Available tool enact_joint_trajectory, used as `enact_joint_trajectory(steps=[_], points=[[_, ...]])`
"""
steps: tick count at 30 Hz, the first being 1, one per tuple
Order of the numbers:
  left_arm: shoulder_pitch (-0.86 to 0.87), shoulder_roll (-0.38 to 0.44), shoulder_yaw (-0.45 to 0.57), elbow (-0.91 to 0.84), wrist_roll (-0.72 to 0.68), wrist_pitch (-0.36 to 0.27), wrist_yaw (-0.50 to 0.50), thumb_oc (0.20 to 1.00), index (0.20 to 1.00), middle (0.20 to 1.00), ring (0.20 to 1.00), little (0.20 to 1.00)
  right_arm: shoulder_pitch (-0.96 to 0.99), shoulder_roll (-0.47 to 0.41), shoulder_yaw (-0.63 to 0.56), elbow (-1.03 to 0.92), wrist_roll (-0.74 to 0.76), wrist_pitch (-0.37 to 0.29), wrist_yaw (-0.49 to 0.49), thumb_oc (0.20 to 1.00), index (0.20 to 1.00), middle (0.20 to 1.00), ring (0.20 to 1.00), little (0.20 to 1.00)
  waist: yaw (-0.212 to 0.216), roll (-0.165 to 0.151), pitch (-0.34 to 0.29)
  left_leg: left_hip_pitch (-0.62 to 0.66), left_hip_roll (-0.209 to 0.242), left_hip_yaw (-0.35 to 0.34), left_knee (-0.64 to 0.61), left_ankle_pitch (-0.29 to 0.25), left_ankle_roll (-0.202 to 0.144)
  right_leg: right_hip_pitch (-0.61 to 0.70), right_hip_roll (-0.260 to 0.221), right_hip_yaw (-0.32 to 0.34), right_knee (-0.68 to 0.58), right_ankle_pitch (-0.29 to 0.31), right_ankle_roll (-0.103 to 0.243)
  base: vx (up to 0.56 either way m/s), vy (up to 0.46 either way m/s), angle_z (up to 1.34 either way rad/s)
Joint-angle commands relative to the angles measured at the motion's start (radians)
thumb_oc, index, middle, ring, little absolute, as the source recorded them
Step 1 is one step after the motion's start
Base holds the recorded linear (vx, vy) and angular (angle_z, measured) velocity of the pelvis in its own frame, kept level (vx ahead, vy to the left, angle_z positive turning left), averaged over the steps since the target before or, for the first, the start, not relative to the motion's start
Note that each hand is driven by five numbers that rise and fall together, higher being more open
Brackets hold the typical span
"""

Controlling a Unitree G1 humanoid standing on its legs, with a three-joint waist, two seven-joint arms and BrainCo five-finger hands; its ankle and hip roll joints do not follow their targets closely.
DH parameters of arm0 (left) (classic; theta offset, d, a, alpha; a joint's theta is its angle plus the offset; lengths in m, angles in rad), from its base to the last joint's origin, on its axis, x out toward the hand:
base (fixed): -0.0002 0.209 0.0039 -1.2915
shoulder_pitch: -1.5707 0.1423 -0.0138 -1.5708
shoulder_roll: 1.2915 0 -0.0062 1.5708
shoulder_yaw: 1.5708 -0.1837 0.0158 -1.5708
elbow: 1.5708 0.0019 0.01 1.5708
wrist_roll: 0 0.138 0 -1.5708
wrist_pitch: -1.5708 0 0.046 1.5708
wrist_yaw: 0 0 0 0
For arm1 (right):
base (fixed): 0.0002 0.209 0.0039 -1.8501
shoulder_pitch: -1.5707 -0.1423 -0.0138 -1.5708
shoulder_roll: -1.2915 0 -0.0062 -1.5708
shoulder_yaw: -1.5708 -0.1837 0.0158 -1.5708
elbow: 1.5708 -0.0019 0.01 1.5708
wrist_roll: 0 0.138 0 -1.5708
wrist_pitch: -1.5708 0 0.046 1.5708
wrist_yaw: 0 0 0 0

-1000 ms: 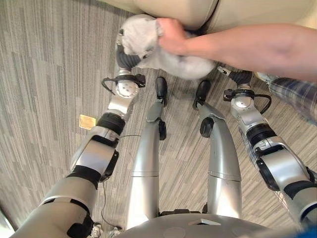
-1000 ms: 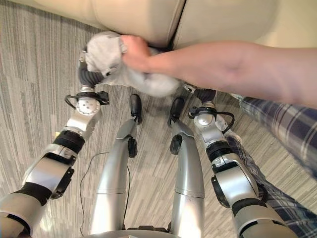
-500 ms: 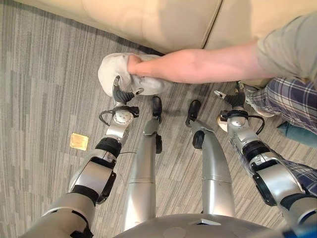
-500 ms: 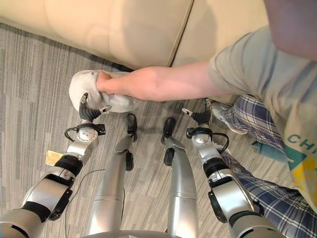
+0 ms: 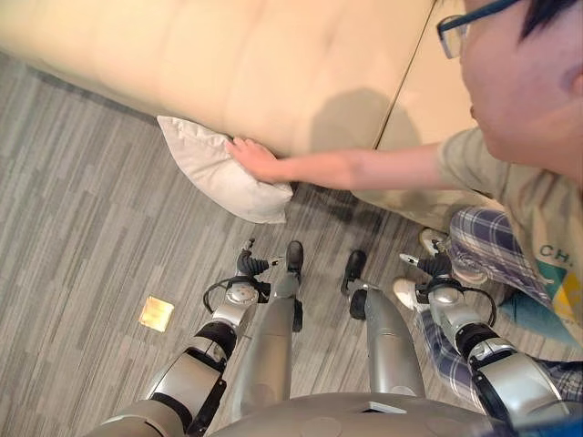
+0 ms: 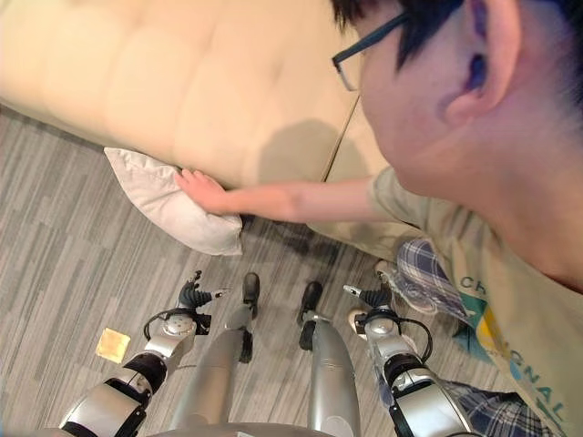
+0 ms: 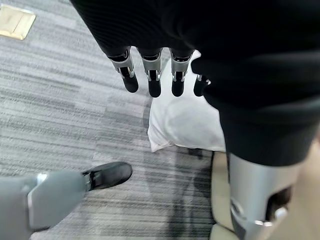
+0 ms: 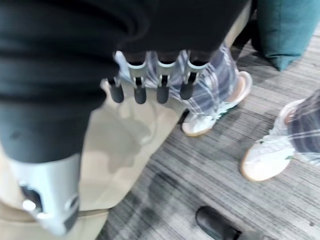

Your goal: Pick up all the scattered cushions and arrange them neatly on the sofa.

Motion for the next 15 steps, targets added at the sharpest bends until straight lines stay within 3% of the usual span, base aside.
enact_joint_trajectory(steps=[1,5,11,15], points=[[-0.024,0.004,0.039,0.029,0.061,-0.005,-0.025,1.0,1.0,1.0,1.0,1.0,0.011,-0.007,-0.007,-0.013,-0.039,0.011,0.019,1.0,1.0,1.0,1.0,1.0,-0.021,0.012,0.064,0.06,0.022,-0.034,-0.006,-0.059,-0.069,0.087,-0.002,0.041,-0.243,0.173,0.119,0.05,0.015,0.12],[0.017,0.003,0.048,0.06,0.088,0.0,-0.039,1.0,1.0,1.0,1.0,1.0,0.046,-0.002,-0.014,0.009,-0.059,0.018,0.031,1.0,1.0,1.0,1.0,1.0,-0.021,0.008,0.062,0.169,0.021,-0.029,-0.05,-0.058,-0.073,0.214,0.011,0.031,-0.308,0.176,0.124,0.09,0.012,-0.06],[0.134,0.007,0.094,0.124,0.149,0.011,-0.077,1.0,1.0,1.0,1.0,1.0,0.143,0.003,-0.044,0.062,-0.106,0.029,0.074,1.0,1.0,1.0,1.0,1.0,-0.023,-0.004,-0.002,0.367,0.029,-0.021,-0.124,-0.066,-0.078,0.447,0.041,0.033,-0.409,0.171,0.132,0.13,0.009,-0.06],[0.177,0.007,0.114,0.151,0.164,0.016,-0.094,1.0,1.0,1.0,1.0,1.0,0.169,0.005,-0.051,0.081,-0.126,0.031,0.092,1.0,1.0,1.0,1.0,1.0,-0.021,-0.004,-0.026,0.44,0.035,-0.013,-0.153,-0.07,-0.076,0.521,0.056,0.041,-0.429,0.157,0.132,0.1,-0.012,-0.01]])
